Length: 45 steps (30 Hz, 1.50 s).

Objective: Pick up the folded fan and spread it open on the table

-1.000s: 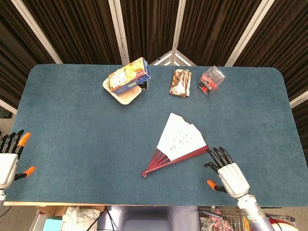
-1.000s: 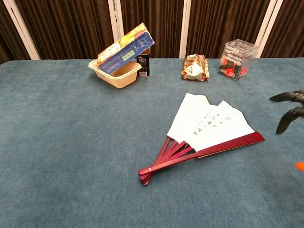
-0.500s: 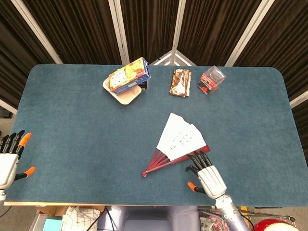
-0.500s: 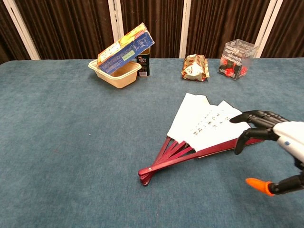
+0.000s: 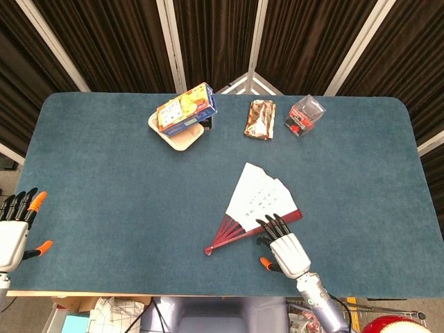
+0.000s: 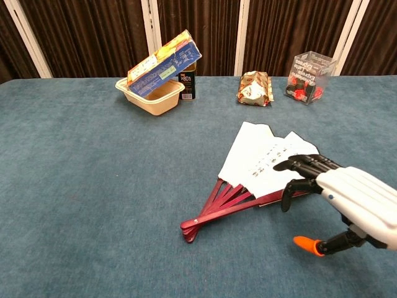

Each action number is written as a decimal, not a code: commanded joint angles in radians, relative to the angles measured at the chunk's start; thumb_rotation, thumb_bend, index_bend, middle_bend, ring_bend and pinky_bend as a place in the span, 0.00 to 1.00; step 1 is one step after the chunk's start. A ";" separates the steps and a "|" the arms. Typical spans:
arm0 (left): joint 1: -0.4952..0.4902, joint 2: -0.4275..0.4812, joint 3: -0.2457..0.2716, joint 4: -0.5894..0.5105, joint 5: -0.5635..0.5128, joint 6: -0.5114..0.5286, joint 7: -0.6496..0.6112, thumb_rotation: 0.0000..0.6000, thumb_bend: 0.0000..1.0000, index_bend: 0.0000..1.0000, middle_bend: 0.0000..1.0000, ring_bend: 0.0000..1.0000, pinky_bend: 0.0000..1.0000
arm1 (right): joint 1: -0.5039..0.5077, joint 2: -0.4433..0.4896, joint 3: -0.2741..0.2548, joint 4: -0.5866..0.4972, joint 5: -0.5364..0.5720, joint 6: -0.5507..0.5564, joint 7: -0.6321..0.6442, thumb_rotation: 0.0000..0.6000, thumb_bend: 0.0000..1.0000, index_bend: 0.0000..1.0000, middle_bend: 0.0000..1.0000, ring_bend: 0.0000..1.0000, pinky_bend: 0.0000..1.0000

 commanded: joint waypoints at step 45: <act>-0.006 0.005 -0.005 -0.016 -0.028 -0.024 -0.009 1.00 0.00 0.00 0.00 0.00 0.00 | 0.121 -0.200 0.042 0.187 0.062 -0.028 -0.001 1.00 0.32 0.50 0.16 0.02 0.00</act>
